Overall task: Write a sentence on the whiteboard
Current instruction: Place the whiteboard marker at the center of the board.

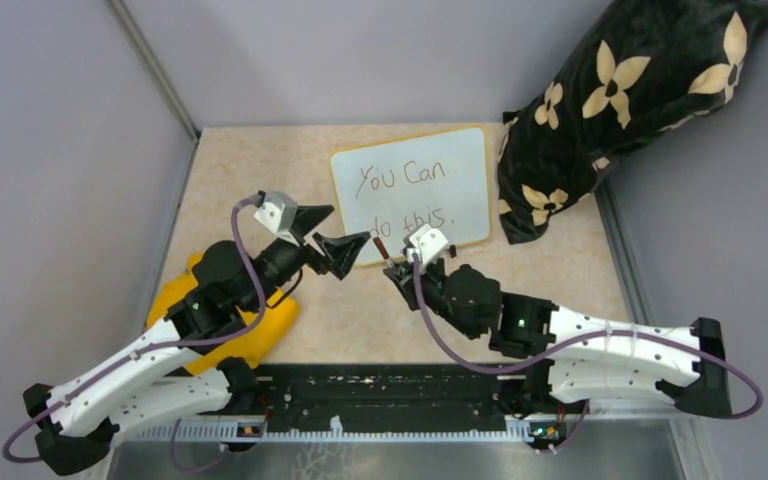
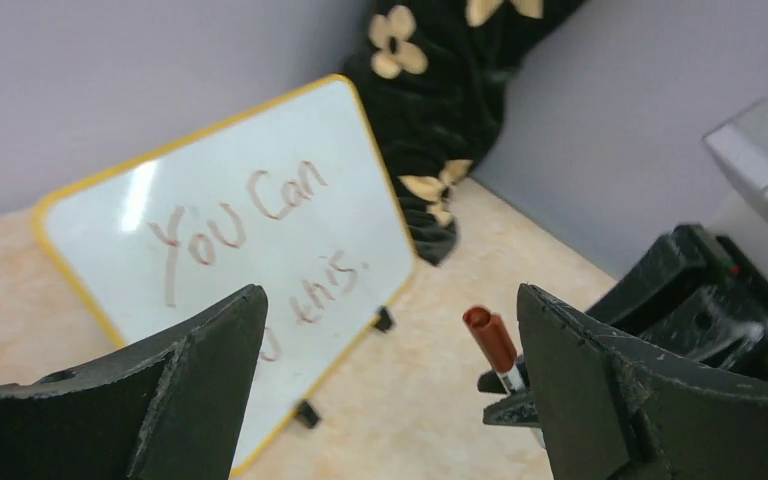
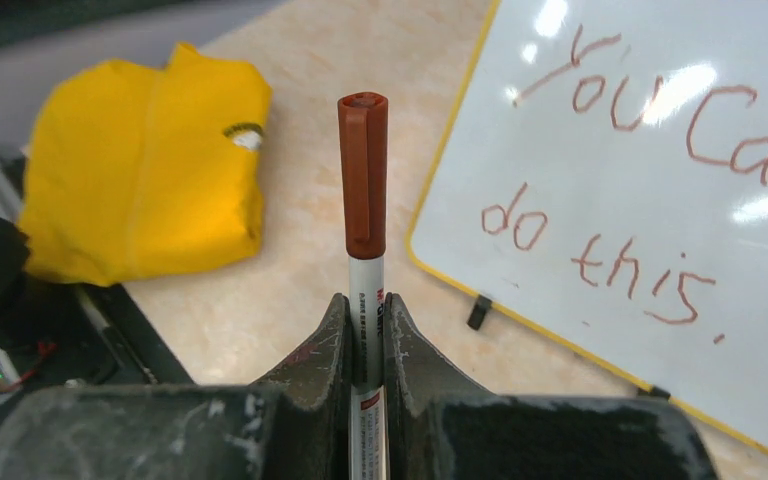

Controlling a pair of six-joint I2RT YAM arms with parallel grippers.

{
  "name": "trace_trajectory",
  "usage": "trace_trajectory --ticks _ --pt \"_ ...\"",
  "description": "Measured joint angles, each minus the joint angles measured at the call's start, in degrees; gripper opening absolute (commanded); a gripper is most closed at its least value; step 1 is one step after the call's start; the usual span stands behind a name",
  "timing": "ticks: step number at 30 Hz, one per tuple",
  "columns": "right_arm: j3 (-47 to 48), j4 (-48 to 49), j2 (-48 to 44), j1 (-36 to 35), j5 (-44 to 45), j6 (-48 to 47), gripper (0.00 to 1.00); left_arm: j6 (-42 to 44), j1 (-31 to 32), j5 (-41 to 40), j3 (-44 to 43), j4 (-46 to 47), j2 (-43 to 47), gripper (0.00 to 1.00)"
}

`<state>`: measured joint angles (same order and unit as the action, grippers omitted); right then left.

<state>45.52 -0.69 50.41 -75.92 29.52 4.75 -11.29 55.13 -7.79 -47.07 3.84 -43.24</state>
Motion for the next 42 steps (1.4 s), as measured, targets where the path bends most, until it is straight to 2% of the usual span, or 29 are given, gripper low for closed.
trace_trajectory --ticks 7,14,19,23,31,42 --pt "-0.1 -5.2 8.5 8.5 -5.5 4.8 0.00 12.0 0.0 -14.9 -0.2 -0.8 -2.6 0.99" --pt "-0.4 -8.5 14.4 15.0 -11.3 10.1 0.00 14.4 0.0 -18.2 5.8 -0.5 -5.1 0.99" --pt "-3.6 -9.8 15.8 19.1 -14.4 13.9 0.00 14.5 0.0 -18.3 7.0 -1.3 -6.5 0.99" --pt "-4.4 -10.4 18.9 19.4 -16.4 14.8 0.00 14.6 0.0 -18.3 7.0 -1.3 -6.5 0.99" --pt "-1.1 -12.2 33.0 15.0 -18.4 13.2 0.00 14.7 0.0 -20.2 7.4 -1.3 -5.5 0.99" --pt "2.6 -12.6 37.9 15.0 -19.2 10.6 0.00 16.5 0.0 -27.9 10.1 0.3 -2.3 0.99"
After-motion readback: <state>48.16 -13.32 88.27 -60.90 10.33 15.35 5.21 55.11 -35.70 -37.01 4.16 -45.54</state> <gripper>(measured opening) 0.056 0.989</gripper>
